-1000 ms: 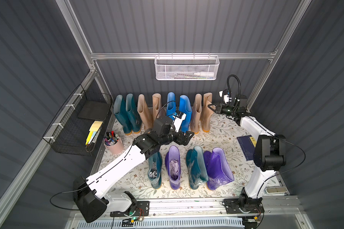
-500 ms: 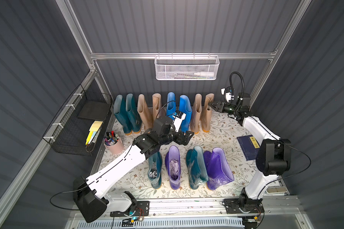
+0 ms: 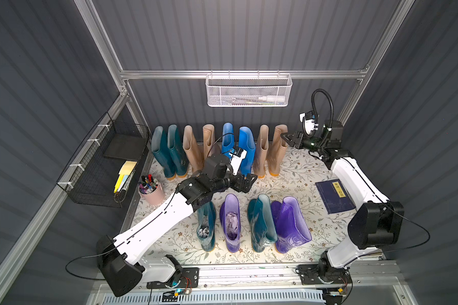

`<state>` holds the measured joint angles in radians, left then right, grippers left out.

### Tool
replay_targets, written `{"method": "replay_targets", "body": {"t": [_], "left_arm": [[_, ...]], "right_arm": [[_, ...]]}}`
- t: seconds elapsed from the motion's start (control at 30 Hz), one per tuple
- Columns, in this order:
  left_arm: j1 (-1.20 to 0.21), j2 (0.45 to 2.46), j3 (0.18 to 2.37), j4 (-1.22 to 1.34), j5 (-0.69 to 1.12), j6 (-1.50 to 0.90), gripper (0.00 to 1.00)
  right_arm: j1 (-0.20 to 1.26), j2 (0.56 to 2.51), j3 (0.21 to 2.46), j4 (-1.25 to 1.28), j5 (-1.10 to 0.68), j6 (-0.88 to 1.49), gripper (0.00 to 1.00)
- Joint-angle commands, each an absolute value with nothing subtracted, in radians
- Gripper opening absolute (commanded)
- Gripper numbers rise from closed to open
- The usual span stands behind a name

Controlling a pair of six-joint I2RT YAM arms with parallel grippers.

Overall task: Match and arrange rain boots in pairs
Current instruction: Pair a pair of rain boots at the center of the board, then pick up the rain boot at the center of the board.

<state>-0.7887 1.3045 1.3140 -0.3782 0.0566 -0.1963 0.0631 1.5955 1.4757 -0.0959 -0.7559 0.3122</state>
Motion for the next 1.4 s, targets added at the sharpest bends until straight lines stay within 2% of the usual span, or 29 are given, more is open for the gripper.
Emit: {"method": "replay_targets", "body": {"t": [0.0, 0.07, 0.27, 0.47, 0.73, 1.07, 1.23, 1.37], "left_arm": [[-0.788, 1.254, 1.387, -0.449, 0.006, -0.118, 0.9], [-0.788, 1.227, 1.385, -0.464, -0.022, -0.089, 0.9], [-0.787, 1.12, 1.334, -0.492, -0.068, -0.076, 0.91], [-0.788, 1.088, 1.463, -0.689, -0.089, -0.136, 0.92], [-0.788, 1.057, 1.455, -0.838, -0.113, -0.195, 0.9], [-0.788, 1.002, 1.381, -0.89, -0.081, -0.238, 0.87], [-0.788, 1.016, 1.364, -0.912, -0.058, -0.253, 0.84], [-0.788, 1.008, 1.37, -0.935, -0.163, -0.283, 0.81]], "right_arm": [[0.1, 1.493, 1.478, -0.206, -0.683, 0.27, 0.53], [0.161, 1.396, 1.398, -0.217, -0.588, 0.266, 0.57], [0.288, 1.121, 1.204, -0.27, -0.454, 0.302, 0.59], [0.398, 0.953, 1.216, -0.501, -0.347, 0.303, 0.6], [0.472, 0.871, 1.253, -0.786, -0.206, 0.287, 0.61], [0.545, 0.864, 1.279, -0.871, -0.193, 0.291, 0.61], [0.69, 0.917, 1.325, -0.837, -0.139, 0.328, 0.59], [0.844, 0.968, 1.349, -0.782, -0.027, 0.374, 0.6]]}}
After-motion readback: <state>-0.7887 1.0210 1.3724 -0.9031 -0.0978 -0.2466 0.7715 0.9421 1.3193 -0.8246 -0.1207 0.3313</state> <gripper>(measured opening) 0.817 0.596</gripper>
